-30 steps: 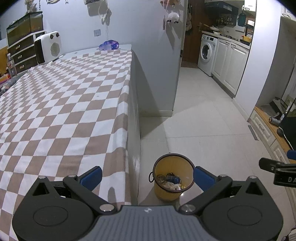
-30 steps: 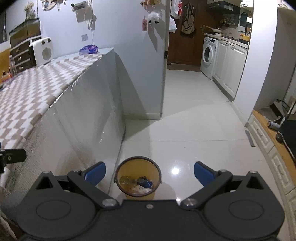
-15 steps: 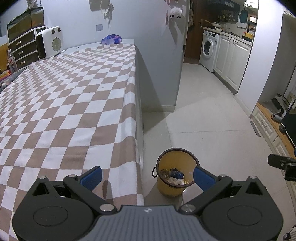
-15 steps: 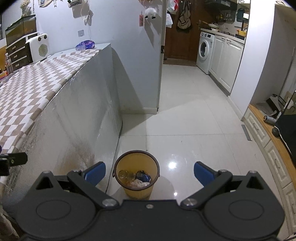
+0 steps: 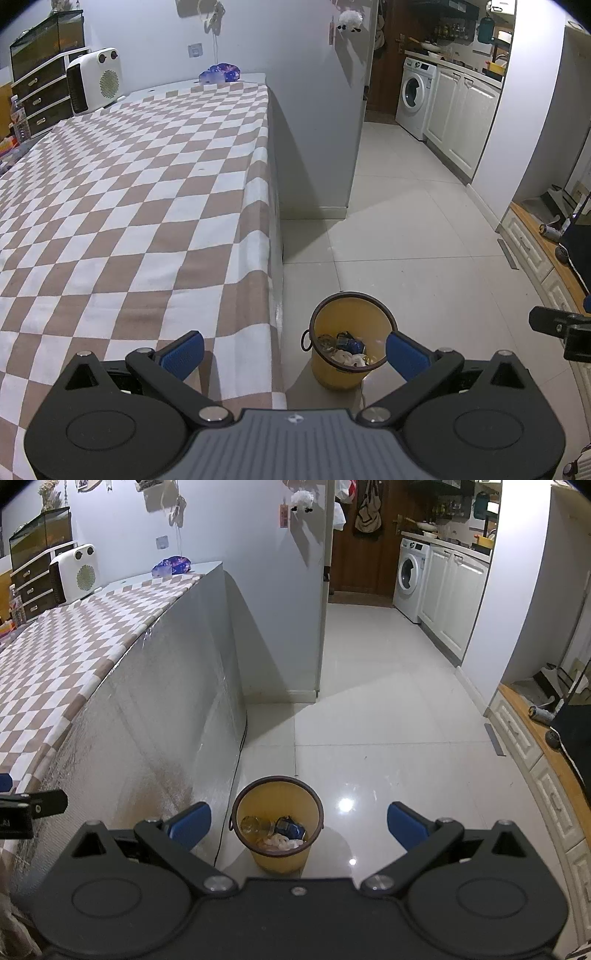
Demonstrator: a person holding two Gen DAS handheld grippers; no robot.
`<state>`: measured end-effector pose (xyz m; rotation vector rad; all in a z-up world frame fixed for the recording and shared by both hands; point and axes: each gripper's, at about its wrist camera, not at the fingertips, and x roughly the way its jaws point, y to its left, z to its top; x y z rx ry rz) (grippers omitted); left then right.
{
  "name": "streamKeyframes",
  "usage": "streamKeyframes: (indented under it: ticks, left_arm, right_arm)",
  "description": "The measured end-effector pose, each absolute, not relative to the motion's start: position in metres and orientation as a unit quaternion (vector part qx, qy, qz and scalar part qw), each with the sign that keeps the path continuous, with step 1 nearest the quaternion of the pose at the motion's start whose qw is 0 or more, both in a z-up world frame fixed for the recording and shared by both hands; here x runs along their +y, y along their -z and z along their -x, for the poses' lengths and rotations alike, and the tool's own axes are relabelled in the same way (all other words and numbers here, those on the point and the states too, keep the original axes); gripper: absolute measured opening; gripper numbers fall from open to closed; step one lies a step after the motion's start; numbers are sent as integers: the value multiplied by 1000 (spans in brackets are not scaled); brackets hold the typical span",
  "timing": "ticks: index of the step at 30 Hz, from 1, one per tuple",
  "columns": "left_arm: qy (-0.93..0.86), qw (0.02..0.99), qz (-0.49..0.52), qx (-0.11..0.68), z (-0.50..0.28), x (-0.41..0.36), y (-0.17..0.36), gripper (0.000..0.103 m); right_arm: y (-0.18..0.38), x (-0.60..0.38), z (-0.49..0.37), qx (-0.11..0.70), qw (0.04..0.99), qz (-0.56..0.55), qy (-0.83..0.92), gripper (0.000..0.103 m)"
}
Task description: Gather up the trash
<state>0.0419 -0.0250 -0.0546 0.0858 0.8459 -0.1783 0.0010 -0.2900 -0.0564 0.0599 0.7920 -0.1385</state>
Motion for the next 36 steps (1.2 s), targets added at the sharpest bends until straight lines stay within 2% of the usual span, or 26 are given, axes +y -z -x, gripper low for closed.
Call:
streamKeyframes:
  ticks: [36]
  left_arm:
    - [86,907,-41,409,-42,-26,54,103]
  right_arm:
    - [59,-290,0,388,918,-34,72,103]
